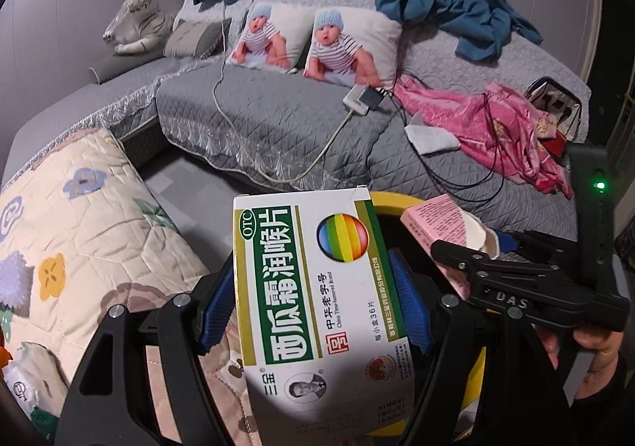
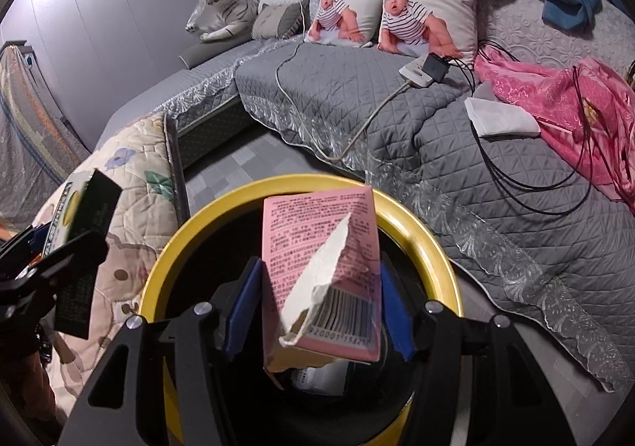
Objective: Collect trash
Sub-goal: 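Open both tools to drop the box and carton into the bin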
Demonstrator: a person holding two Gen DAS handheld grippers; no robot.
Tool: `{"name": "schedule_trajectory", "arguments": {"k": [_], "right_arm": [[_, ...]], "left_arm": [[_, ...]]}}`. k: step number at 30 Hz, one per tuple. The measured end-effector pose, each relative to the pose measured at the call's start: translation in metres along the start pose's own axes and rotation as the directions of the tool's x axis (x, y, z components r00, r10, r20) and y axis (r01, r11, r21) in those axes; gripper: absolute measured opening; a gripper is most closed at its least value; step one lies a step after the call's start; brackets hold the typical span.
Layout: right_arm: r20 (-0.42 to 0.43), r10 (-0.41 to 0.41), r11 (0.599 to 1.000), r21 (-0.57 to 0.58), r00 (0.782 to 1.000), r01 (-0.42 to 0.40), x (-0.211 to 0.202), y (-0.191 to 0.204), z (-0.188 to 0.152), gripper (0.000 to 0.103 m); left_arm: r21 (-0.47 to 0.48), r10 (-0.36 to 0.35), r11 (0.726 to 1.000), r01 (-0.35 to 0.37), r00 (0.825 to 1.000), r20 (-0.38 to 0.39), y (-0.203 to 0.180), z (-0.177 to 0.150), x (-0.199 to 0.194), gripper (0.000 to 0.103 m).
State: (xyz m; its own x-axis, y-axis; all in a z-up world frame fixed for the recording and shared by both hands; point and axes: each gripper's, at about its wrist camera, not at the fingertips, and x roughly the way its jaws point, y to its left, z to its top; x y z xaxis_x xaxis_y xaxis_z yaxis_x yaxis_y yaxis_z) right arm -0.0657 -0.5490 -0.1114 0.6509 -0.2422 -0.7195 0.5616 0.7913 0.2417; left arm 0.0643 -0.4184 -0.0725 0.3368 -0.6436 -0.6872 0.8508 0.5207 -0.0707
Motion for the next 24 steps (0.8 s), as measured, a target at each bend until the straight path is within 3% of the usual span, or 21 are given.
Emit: {"name": "schedule_trajectory", "arguments": {"k": [7, 8, 9, 11, 14, 24], "right_arm": [[-0.029, -0.001, 1.000, 0.012, 1.000, 0.001, 0.008, -0.003, 0.000, 0.055], [-0.031, -0.004, 1.000, 0.011, 1.000, 0.004, 0.008, -0.002, 0.000, 0.056], [-0.030, -0.011, 1.000, 0.009, 0.999, 0.011, 0.008, -0.002, 0.000, 0.057], [-0.027, -0.009, 1.000, 0.008, 1.000, 0.009, 0.006, -0.002, 0.001, 0.059], [0.000, -0.027, 1.000, 0.008, 1.000, 0.027, 0.000, -0.002, 0.003, 0.076], [0.054, -0.009, 1.000, -0.002, 0.998, 0.009, -0.016, 0.011, 0.013, 0.077]], "left_arm": [[-0.020, 0.002, 1.000, -0.003, 1.000, -0.023, 0.004, -0.003, 0.010, 0.070], [-0.026, 0.001, 1.000, -0.002, 1.000, -0.023, 0.005, -0.004, 0.010, 0.073], [-0.042, 0.006, 0.999, -0.007, 1.000, -0.020, 0.008, -0.004, 0.009, 0.084], [-0.070, 0.013, 0.997, -0.013, 1.000, -0.003, 0.012, -0.003, 0.004, 0.092], [-0.095, 0.010, 0.995, -0.009, 1.000, 0.010, 0.021, -0.002, -0.004, 0.094], [-0.148, 0.062, 0.988, -0.048, 0.994, 0.091, 0.052, 0.001, -0.052, 0.095]]}}
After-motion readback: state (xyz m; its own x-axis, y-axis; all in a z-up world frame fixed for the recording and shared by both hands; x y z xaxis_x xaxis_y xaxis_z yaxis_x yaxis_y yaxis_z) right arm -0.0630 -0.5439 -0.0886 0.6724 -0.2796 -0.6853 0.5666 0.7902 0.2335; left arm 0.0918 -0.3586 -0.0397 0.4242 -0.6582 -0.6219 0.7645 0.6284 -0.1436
